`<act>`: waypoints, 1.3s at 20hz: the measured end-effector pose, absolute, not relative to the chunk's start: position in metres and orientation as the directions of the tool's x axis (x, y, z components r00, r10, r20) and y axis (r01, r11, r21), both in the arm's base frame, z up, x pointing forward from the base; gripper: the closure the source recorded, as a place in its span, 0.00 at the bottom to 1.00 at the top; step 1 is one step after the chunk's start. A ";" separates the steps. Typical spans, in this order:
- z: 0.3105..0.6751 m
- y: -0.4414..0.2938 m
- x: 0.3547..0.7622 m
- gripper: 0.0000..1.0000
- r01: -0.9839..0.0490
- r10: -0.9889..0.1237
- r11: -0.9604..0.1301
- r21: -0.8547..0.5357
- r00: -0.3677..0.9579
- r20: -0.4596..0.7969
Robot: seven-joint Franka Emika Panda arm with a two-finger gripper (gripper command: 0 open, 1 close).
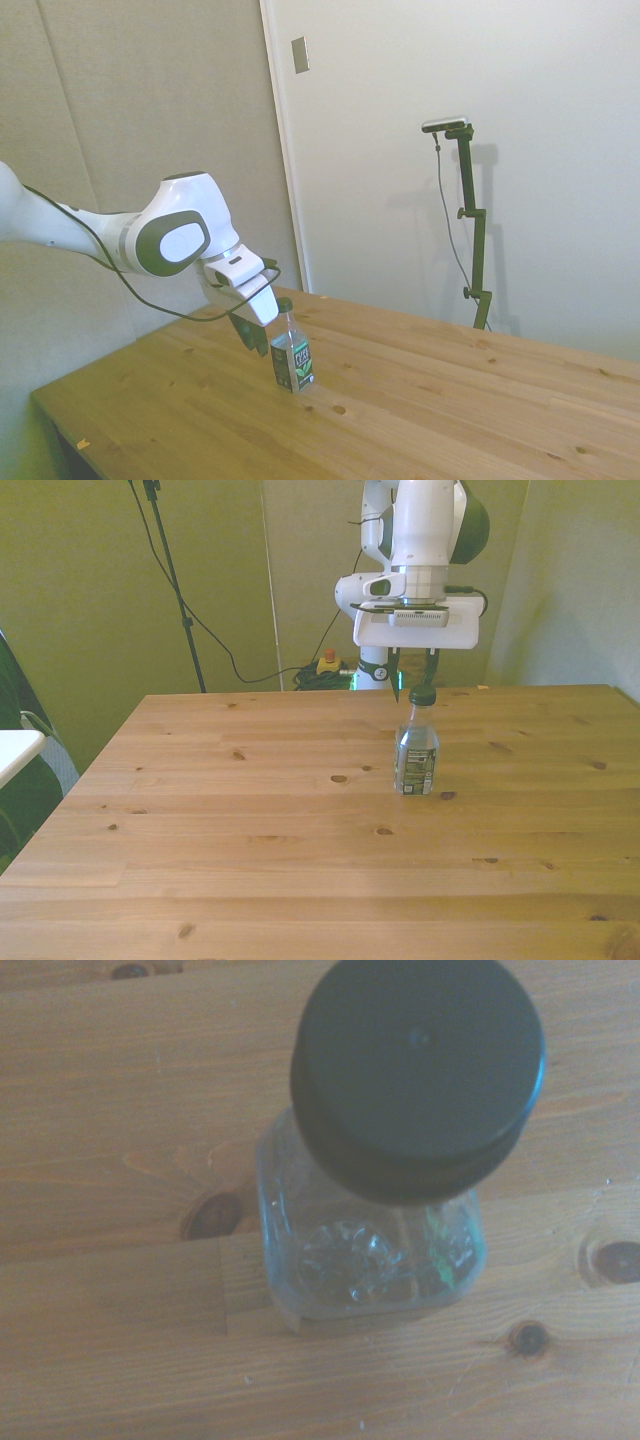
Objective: Knock down the bottle
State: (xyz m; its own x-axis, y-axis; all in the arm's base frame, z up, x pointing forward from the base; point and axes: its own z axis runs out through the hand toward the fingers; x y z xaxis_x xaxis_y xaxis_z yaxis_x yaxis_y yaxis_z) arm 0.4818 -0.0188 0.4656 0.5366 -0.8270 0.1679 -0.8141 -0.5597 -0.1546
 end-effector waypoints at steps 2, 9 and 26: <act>0.468 -0.021 0.487 1.00 -0.820 -0.832 -0.551 -0.156 0.526 0.175; 0.485 -0.015 0.517 1.00 -0.842 -0.859 -0.505 -0.189 0.470 0.201; 0.472 -0.003 0.637 1.00 -0.886 -0.903 -0.388 -0.255 0.309 0.299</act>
